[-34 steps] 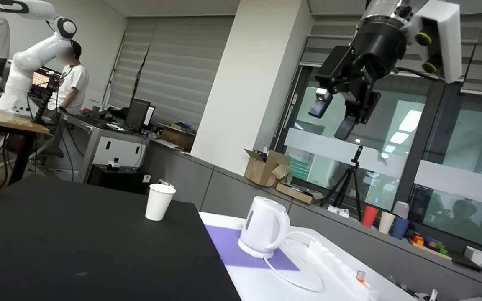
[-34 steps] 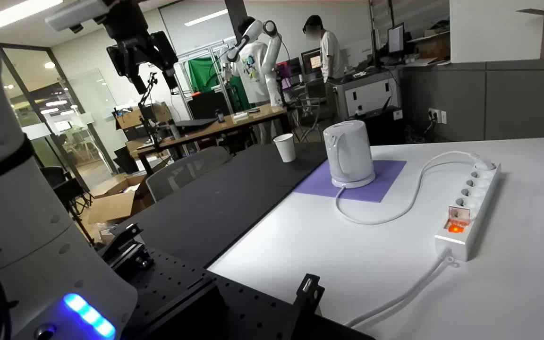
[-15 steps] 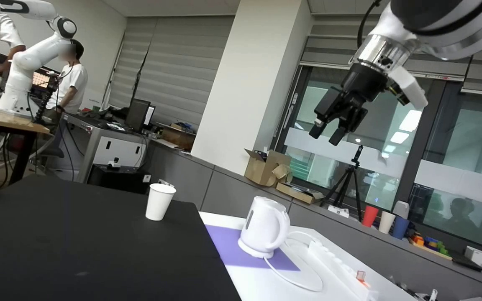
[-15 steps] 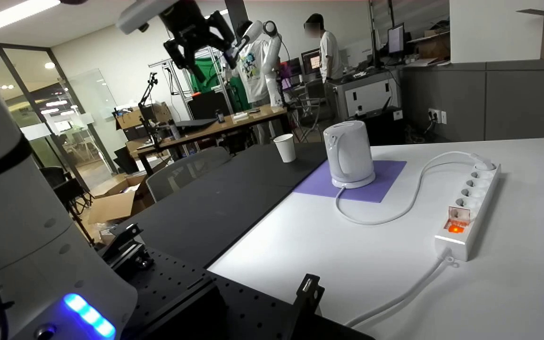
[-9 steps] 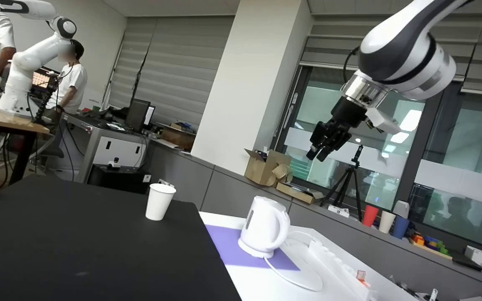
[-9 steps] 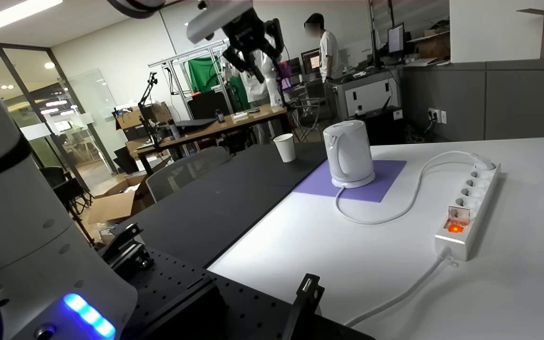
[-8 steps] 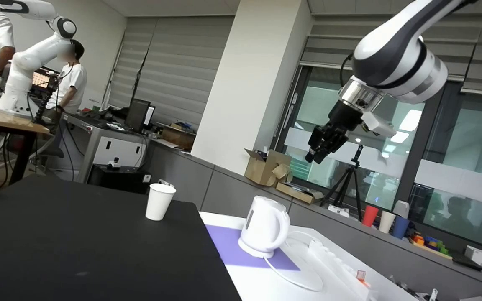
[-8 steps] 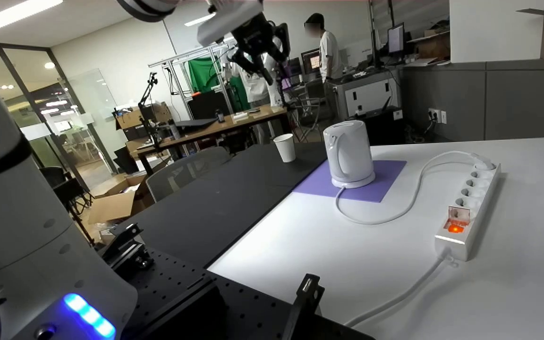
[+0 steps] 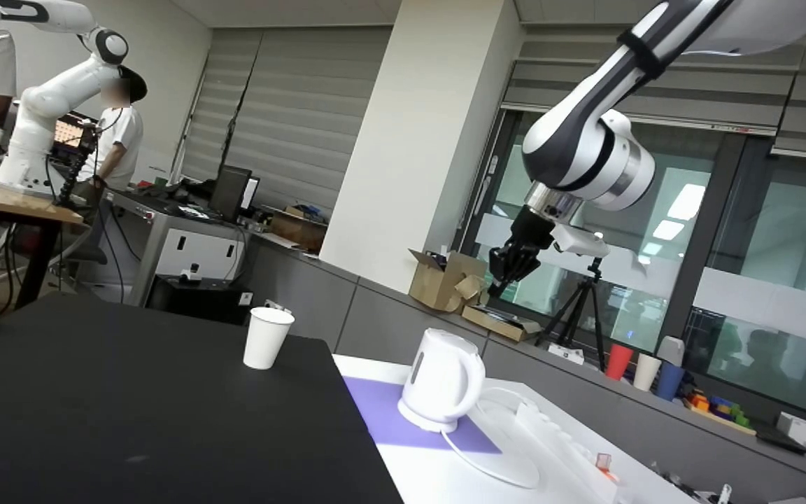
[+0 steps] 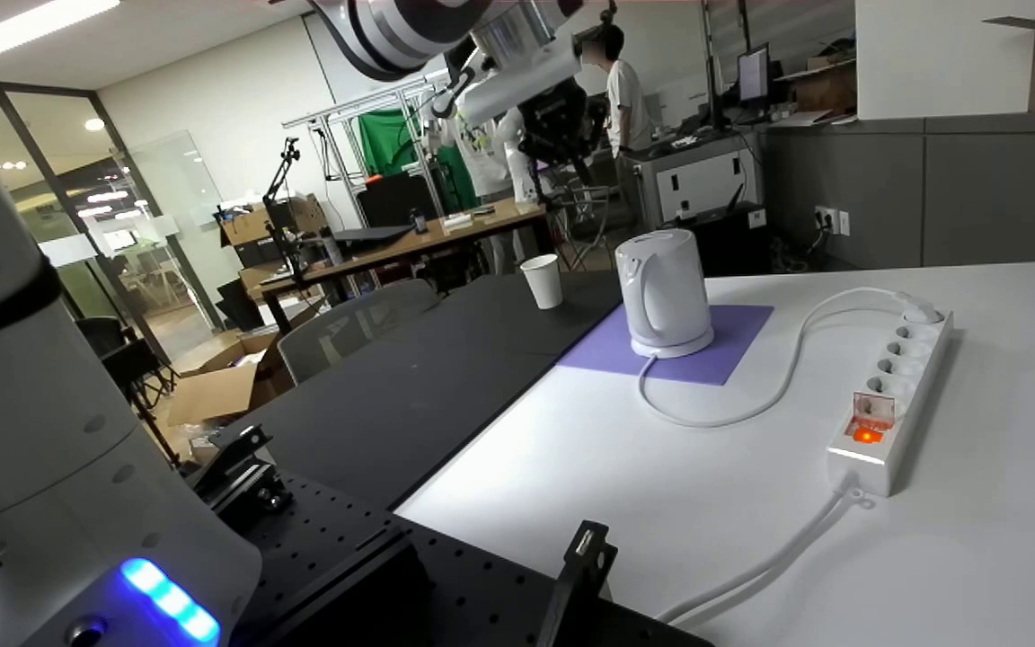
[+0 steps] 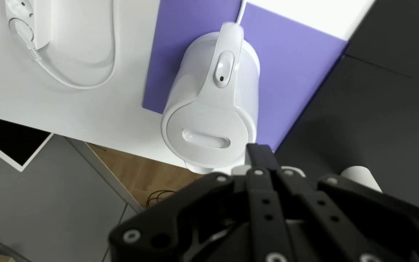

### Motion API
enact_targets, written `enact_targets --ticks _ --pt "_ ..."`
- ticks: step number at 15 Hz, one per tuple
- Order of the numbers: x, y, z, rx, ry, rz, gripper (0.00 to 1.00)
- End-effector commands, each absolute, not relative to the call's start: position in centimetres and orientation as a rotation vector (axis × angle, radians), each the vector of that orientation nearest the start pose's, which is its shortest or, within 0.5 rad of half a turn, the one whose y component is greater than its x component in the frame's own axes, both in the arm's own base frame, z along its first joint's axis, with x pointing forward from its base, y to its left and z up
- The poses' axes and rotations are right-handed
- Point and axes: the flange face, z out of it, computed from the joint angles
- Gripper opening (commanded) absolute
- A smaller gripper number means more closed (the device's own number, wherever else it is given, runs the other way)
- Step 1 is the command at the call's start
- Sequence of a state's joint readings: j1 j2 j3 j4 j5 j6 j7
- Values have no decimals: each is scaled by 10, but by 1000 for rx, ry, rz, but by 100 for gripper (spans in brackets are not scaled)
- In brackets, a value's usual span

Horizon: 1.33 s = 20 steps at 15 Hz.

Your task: Turn off the electric kettle

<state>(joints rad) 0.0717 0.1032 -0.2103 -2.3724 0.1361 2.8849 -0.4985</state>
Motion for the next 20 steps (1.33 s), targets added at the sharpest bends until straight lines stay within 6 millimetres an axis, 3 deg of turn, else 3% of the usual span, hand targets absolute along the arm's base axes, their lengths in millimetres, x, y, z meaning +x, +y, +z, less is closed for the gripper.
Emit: enact_targets --ticks 1,4,13,20 --pt "540 -85 318 -3152 -375 -627 1" --pt "550 -91 306 -3166 -369 -602 1" --pt "552 -91 308 -3165 -369 -605 0" --pt "566 -88 270 -3181 -362 -601 0"
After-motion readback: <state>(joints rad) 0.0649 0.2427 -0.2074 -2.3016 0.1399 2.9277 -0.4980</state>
